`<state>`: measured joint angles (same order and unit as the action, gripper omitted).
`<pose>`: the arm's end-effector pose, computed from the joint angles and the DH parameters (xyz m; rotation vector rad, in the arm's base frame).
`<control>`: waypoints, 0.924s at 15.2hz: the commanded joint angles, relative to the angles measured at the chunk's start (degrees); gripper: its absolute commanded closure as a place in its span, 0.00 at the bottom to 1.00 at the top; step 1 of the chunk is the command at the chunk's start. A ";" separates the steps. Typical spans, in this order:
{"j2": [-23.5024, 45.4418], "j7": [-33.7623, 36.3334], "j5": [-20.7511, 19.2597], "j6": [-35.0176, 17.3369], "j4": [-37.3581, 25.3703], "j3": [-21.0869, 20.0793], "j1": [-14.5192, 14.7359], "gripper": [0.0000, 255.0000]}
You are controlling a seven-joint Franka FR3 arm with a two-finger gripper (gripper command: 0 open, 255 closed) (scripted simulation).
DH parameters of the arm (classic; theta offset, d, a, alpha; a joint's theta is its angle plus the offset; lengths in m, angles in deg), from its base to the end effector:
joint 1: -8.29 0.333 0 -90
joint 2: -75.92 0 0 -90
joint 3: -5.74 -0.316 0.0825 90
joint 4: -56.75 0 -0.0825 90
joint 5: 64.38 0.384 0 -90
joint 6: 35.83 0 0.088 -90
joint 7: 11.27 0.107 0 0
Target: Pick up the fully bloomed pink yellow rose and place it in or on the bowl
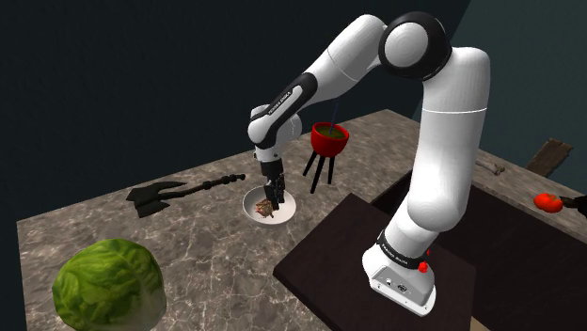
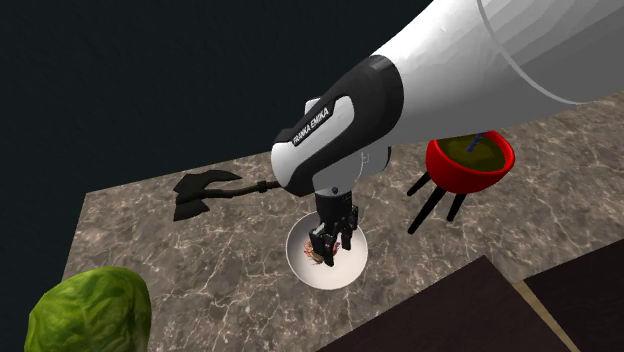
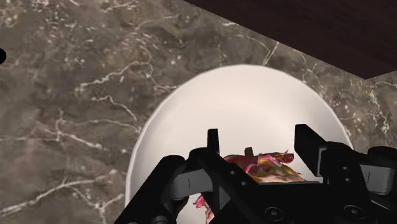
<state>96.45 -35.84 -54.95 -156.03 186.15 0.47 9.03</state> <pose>0.4724 0.0601 0.1738 -2.7645 -0.5831 0.7045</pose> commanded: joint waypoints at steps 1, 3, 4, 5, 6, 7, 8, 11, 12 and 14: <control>0.00 0.00 0.00 0.00 0.00 0.00 0.00 1.00; 0.00 0.00 0.00 0.00 0.00 0.00 0.00 1.00; 0.02 0.01 0.00 0.01 -0.03 0.00 0.00 1.00; 0.03 0.02 0.00 0.01 -0.03 -0.01 0.01 1.00; 0.04 0.01 0.00 0.02 -0.06 0.00 0.01 1.00; 0.03 -0.01 -0.02 0.03 -0.06 0.02 -0.01 1.00; 0.05 -0.02 -0.02 0.01 -0.05 0.02 -0.02 1.00; -1.39 0.13 0.01 1.28 0.10 0.01 -0.02 1.00; -2.08 0.21 0.02 1.93 0.14 0.00 -0.04 1.00; -1.43 0.13 0.01 1.45 0.11 0.01 -0.02 0.00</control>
<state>95.00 -35.72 -54.95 -154.57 186.27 0.48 9.01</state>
